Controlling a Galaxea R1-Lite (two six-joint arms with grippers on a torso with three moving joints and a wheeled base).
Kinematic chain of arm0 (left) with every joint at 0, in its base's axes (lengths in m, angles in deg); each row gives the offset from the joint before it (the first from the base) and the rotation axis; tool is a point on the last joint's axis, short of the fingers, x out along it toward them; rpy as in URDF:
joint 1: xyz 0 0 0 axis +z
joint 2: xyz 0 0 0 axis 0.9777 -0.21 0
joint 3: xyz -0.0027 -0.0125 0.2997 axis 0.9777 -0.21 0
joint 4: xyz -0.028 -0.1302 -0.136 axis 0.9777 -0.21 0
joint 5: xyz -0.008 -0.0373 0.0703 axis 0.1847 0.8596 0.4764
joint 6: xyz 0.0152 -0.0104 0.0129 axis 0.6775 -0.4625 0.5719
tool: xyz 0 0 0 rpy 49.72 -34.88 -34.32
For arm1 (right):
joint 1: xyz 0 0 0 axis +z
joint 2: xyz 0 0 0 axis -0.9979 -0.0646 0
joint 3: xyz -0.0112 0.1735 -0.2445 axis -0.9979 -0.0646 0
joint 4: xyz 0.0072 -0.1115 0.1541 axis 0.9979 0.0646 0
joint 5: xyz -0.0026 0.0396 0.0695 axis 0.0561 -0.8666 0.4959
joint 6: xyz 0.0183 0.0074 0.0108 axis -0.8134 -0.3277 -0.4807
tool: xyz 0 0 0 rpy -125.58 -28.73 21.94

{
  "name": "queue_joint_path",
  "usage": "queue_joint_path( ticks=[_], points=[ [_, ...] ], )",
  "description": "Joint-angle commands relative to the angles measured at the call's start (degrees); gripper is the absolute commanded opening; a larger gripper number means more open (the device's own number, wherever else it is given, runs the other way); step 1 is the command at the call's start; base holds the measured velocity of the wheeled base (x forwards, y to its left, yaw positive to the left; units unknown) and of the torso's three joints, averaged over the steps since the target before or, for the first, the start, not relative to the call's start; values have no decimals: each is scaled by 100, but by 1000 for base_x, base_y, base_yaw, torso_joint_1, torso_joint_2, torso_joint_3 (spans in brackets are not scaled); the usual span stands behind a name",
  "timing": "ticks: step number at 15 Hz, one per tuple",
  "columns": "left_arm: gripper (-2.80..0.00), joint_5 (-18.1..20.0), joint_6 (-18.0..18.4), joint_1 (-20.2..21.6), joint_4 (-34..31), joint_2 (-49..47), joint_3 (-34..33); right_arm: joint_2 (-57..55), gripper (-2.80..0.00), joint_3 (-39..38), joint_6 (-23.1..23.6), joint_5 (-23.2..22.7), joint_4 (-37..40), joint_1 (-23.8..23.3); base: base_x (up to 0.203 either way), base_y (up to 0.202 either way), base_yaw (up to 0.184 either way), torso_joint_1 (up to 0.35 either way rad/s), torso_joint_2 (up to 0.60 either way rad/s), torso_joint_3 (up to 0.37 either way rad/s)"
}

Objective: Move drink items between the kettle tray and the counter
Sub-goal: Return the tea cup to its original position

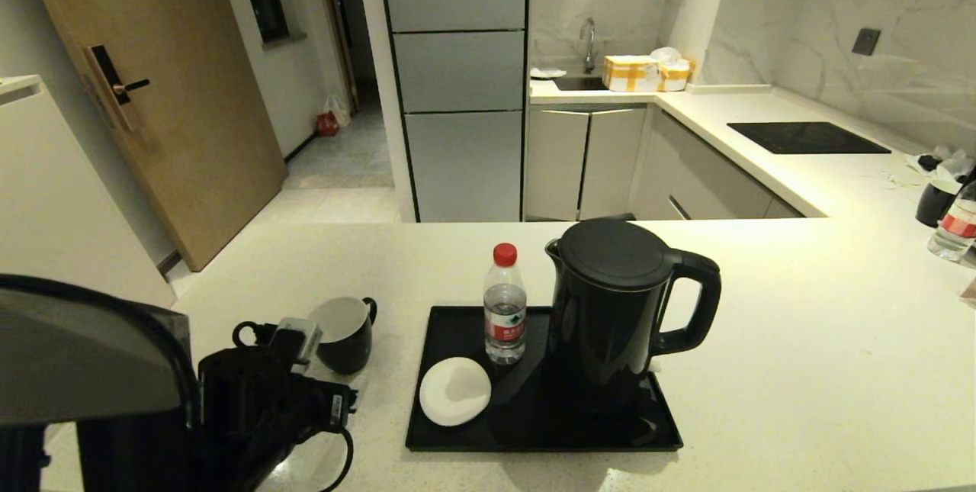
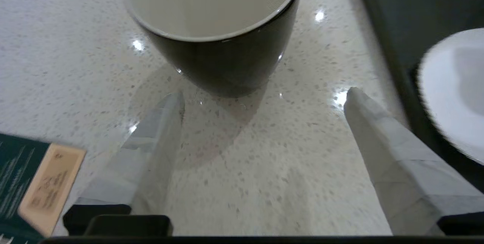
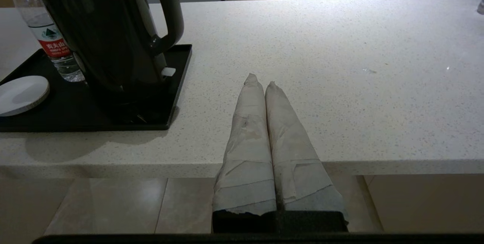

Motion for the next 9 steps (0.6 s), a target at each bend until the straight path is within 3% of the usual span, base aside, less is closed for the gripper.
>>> queue_joint_path(
  ticks=[1,9],
  points=[
    [0,7,26,7,52,-408,268,-9,-280,-9,0,-2,1,2,0,0,0,0,0,0],
    [0,-134,97,185,52,-709,707,-9,-280,-9,0,-2,1,2,0,0,0,0,0,0]
  ],
)
